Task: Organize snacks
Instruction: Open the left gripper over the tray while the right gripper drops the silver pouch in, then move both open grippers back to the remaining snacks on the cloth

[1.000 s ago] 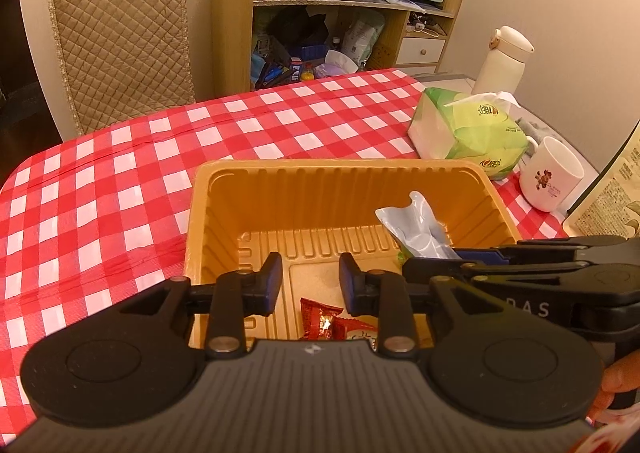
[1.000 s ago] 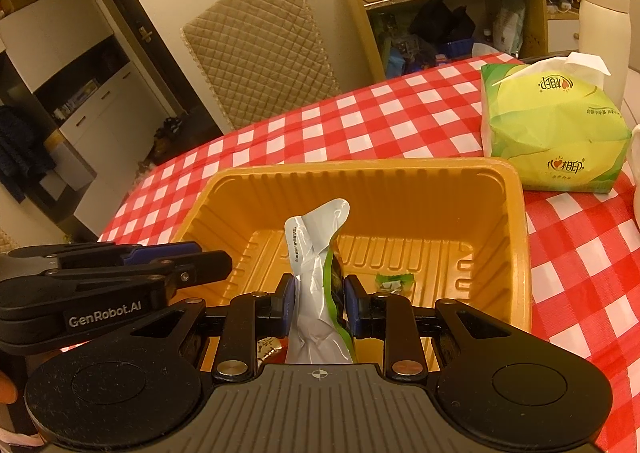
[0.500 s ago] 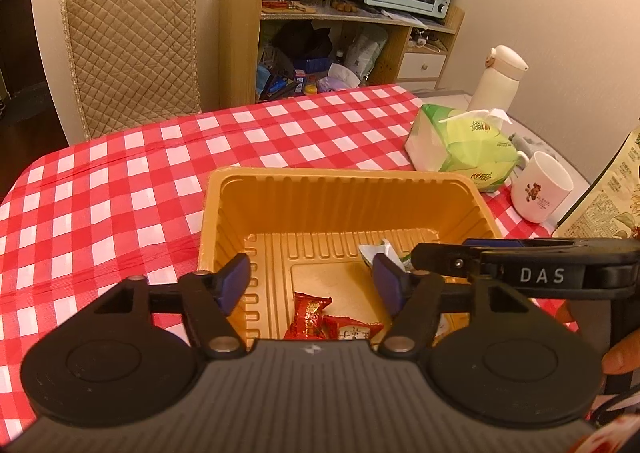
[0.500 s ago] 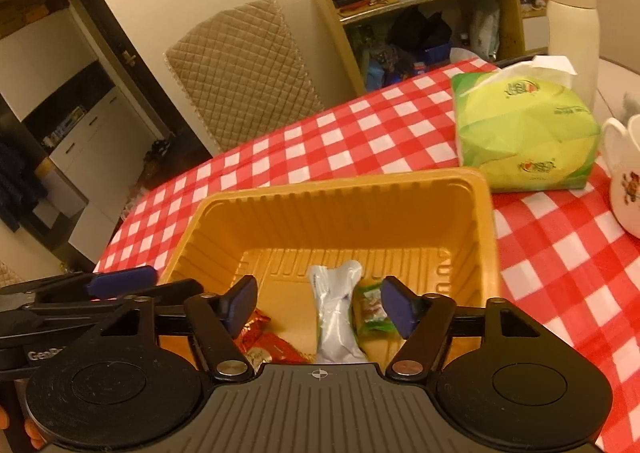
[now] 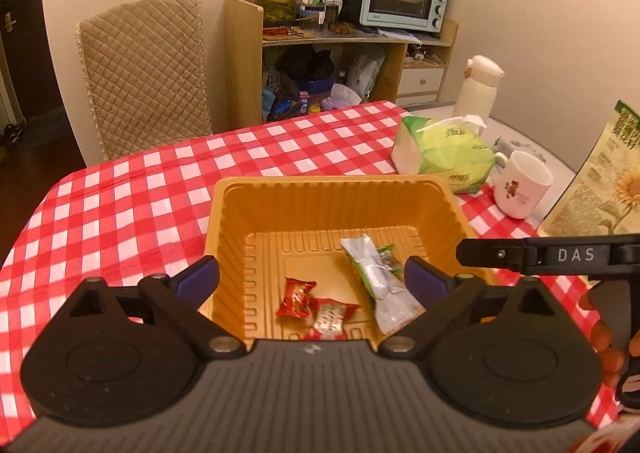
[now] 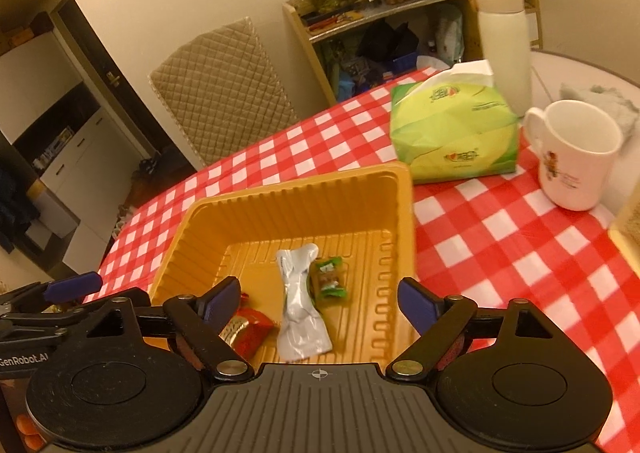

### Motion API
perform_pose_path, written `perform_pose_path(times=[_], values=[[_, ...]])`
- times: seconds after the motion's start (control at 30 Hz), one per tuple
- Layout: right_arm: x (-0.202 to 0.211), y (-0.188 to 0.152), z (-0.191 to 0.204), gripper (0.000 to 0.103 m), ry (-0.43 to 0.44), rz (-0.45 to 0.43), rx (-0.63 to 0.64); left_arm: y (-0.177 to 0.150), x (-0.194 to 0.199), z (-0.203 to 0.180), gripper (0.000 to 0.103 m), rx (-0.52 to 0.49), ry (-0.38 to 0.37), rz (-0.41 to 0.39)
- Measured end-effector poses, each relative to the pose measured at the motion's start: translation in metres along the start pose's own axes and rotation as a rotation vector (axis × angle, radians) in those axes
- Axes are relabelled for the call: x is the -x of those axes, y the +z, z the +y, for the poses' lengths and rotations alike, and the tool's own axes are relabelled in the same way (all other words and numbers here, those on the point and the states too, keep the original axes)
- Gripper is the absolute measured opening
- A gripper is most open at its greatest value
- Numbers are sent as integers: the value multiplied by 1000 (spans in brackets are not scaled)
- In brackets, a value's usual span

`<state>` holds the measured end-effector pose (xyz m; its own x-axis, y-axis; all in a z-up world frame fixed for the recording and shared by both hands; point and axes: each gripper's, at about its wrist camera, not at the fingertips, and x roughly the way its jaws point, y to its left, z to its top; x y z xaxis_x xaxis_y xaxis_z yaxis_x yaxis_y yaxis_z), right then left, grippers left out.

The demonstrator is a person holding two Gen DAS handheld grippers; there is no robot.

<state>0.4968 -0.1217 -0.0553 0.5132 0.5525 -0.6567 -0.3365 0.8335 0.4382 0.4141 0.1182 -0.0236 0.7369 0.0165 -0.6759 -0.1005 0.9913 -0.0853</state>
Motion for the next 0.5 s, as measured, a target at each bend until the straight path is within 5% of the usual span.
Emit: perform_pose_path(times=[0.23, 0.5], values=[[39, -18, 2, 86, 5, -28, 54, -18, 38, -21, 101, -20, 61, -28], [84, -46, 13, 86, 16, -56, 161, -42, 87, -34, 101, 53, 25, -36]])
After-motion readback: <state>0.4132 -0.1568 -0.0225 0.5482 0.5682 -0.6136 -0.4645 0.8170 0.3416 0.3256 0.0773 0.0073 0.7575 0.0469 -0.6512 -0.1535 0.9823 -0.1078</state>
